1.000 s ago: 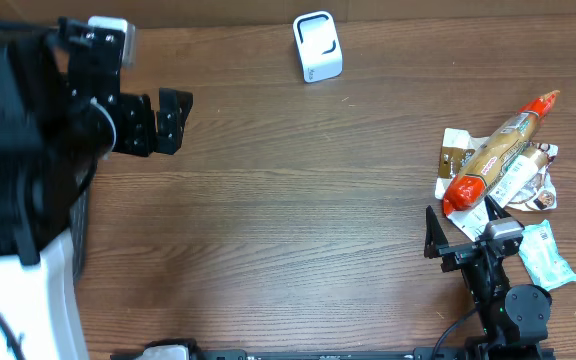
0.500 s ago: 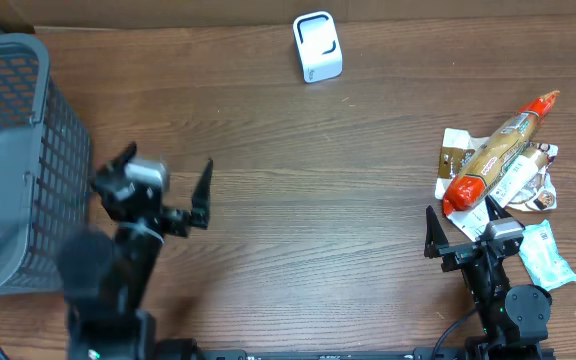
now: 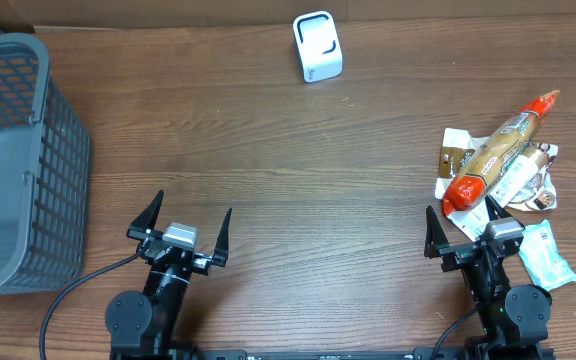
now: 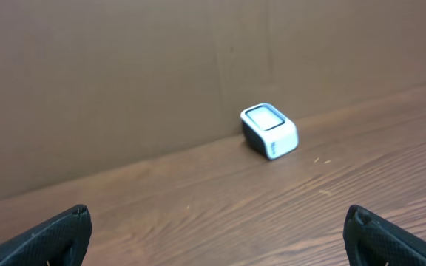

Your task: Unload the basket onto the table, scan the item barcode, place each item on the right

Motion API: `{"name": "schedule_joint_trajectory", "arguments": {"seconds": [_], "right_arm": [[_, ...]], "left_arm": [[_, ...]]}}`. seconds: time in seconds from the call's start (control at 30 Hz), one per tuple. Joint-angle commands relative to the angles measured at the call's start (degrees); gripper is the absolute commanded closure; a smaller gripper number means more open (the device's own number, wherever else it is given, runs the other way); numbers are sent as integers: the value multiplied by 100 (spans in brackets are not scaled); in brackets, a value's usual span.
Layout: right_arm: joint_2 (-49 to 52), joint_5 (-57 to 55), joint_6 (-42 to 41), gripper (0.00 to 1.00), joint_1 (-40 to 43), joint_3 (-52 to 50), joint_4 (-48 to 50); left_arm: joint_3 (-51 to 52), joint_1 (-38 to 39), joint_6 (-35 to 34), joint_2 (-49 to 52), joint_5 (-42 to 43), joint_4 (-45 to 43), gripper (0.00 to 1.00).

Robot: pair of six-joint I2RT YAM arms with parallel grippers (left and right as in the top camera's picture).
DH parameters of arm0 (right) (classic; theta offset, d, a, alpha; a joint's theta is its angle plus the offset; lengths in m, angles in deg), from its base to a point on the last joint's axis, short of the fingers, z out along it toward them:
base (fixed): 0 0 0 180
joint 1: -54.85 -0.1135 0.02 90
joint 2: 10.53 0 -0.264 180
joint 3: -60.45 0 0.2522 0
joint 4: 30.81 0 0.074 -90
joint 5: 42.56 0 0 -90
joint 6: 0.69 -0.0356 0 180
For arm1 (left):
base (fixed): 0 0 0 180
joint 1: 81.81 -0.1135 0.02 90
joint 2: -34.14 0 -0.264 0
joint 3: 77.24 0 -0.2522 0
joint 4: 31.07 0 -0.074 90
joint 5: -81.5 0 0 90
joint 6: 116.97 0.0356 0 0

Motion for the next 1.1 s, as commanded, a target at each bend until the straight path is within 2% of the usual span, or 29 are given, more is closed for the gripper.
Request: {"name": "schedule_joint_trajectory", "arguments": {"seconds": [0.0, 0.37, 0.47, 1.07], "right_arm": [[-57, -35, -20, 0, -22, -57, 22], [-57, -37, -20, 0, -22, -57, 22], [-57, -35, -20, 0, -22, -57, 22], [-57, -35, -20, 0, -22, -57, 22]], "left_arm": [[308, 42, 105, -271, -505, -92, 1], [1266, 42, 297, -754, -710, -444, 0], [1268, 42, 219, -754, -658, -157, 0], [1268, 39, 125, -748, -673, -162, 0]]}}
